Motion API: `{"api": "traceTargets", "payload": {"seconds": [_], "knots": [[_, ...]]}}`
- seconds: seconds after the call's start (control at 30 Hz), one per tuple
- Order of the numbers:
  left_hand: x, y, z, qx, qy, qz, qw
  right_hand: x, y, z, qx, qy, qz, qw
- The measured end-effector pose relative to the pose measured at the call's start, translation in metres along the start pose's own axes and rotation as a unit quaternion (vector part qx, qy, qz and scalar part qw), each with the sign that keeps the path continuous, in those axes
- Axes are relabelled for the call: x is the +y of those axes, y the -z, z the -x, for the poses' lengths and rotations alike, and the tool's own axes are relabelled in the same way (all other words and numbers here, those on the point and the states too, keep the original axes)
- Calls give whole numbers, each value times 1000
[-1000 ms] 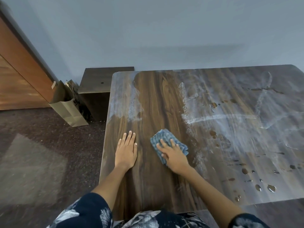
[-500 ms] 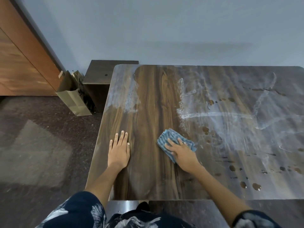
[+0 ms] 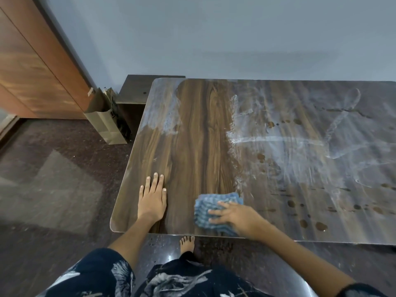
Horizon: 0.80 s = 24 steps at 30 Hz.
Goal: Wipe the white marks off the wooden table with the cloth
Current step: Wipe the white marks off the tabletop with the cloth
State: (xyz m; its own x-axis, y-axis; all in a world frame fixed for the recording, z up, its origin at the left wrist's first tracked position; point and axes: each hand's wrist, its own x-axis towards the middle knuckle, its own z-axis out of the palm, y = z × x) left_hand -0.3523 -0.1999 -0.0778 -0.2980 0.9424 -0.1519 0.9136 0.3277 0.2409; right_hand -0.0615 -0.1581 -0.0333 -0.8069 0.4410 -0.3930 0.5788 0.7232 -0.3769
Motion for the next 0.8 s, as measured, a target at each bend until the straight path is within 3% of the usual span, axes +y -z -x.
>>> {"api": "traceTargets", "payload": {"seconds": [0.2,0.33,0.5,0.67,0.8], "knots": [[5,-5,32,-8,23,0,1000,-16,14,-32,41,-106,-2,994],[6,-8,51,-11,25,-2,1000,-57,-5,-44,21,-21,19,999],[8,-9,62,-10,30,-3,999,-36,-21,-10,22,34,26,999],[29,-6,57,-17,73,13,997,4,-20,15,46,-33,4,998],[53,-1,37,-41,29,11,999,27,1,3,58,-104,-22,993]]}}
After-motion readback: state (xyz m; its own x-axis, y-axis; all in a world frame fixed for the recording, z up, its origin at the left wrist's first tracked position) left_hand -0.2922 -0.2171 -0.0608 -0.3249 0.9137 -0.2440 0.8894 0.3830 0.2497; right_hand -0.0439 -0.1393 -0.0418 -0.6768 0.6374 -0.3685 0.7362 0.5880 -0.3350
